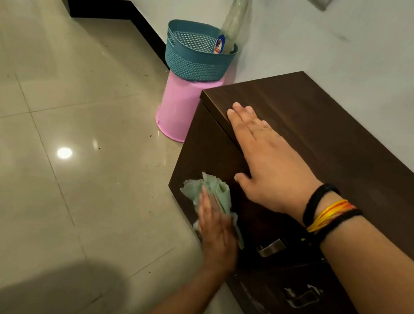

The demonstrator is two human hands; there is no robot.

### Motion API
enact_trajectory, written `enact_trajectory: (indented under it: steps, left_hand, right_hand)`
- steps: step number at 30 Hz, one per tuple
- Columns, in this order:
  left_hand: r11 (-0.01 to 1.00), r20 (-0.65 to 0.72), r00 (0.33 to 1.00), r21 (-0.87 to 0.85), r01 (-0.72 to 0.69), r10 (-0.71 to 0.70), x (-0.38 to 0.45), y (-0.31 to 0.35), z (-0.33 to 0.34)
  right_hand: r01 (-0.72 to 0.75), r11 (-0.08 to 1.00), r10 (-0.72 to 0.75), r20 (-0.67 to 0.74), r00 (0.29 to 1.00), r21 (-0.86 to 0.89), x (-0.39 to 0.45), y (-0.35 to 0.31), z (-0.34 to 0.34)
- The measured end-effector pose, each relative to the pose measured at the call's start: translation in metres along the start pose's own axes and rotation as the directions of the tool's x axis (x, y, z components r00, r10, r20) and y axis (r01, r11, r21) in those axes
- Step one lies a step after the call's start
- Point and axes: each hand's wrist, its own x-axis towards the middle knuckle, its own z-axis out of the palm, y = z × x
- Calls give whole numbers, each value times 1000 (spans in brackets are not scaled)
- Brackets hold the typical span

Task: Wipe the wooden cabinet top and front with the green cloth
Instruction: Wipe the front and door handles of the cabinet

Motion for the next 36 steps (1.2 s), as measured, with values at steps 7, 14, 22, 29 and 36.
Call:
enact_trajectory:
  steps: [7, 14, 22, 29, 36]
  left_hand:
    - [875, -8, 895, -216, 434, -446, -24, -11, 8]
    - [945, -33, 950, -120, 305, -310, -5, -36, 3]
    - [925, 77, 942, -179, 335, -326, -83, -22, 25]
    - [844, -113, 841, -171, 508, -529, 3, -33, 10]
    - [928, 36, 943, -167, 332, -331, -52, -4, 22]
  right_hand:
    - [-4, 1000, 4, -6, 1000, 20, 1, -1, 0]
    - [-14, 1000, 14, 3, 1000, 21, 4, -2, -1]
    - [-27, 999, 27, 4, 1000, 27, 0, -2, 0]
    - [-32, 999, 31, 24, 999, 44, 2, -4, -2]
    - [-26, 996, 27, -10, 1000, 89, -5, 3, -1]
